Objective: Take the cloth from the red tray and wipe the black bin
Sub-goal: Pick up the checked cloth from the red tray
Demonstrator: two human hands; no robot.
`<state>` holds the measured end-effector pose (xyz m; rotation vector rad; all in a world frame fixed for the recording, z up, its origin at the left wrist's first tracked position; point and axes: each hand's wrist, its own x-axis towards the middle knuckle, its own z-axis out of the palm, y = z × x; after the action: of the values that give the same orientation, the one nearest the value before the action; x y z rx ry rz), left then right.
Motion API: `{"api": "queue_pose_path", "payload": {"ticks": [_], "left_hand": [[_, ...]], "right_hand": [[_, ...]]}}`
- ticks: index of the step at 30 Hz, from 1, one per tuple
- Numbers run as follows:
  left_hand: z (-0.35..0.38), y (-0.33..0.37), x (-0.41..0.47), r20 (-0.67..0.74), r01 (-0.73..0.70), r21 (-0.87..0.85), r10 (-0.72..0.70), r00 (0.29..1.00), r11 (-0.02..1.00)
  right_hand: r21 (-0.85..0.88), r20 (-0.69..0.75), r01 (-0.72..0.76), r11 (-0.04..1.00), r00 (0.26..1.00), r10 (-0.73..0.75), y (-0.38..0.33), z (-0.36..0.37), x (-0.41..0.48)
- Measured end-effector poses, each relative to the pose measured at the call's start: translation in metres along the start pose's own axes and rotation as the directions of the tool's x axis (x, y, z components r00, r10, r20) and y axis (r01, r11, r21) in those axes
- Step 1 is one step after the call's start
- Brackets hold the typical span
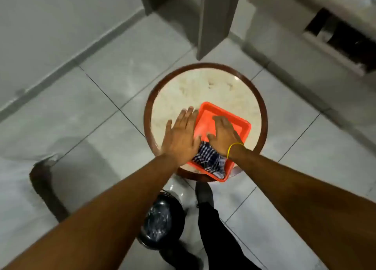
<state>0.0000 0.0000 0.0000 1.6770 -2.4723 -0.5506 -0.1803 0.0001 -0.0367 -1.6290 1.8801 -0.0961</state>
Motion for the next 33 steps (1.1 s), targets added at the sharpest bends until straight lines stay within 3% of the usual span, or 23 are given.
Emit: {"api": "queue_pose_path", "payload": {"ticks": [5, 9, 14, 20, 23, 28, 30, 33], "left_hand": [[0.128, -0.02, 0.039, 0.406, -0.039, 0.01, 0.032, 0.913, 0.999], [0.196, -0.027, 0.058, 0.449, -0.185, 0.066, 0.137, 0.883, 0.98], [0.217, -0.033, 0.075, 0.446, -0.221, 0.135, 0.14, 0.884, 0.966], [0.213, -0.031, 0.094, 0.646, -0.269, 0.18, 0.093, 0.758, 0.946], [0.213, -0.032, 0.093, 0.645, -0.301, 0.172, 0.124, 0.754, 0.938], [0.196, -0.035, 0.101, 0.583, -0.356, 0.148, 0.209, 0.785, 0.923], [0.182, -0.039, 0.1, 0.524, -0.382, 0.157, 0.251, 0.814, 0.91], [0.149, -0.046, 0.093, 0.411, -0.299, 0.072, 0.245, 0.878, 0.952]], "right_hand": [[-0.115, 0.264, -0.116, 0.987, 0.954, 0.143, 0.074, 0.093, 0.034], [-0.257, 0.172, -0.045, 0.965, 0.981, 0.091, 0.097, 0.124, 0.049], [-0.263, 0.229, -0.06, 0.963, 0.966, 0.123, 0.106, 0.136, 0.065], [-0.216, 0.34, 0.047, 0.975, 0.94, 0.03, 0.109, 0.127, 0.07], [-0.156, 0.375, 0.099, 0.983, 0.926, -0.034, 0.112, 0.123, 0.072], [-0.048, 0.368, 0.057, 0.997, 0.929, -0.035, 0.113, 0.105, 0.081], [-0.032, 0.344, 0.043, 0.999, 0.939, -0.03, 0.112, 0.095, 0.087], [-0.052, 0.314, 0.109, 0.993, 0.946, -0.087, 0.094, 0.074, 0.094]]}}
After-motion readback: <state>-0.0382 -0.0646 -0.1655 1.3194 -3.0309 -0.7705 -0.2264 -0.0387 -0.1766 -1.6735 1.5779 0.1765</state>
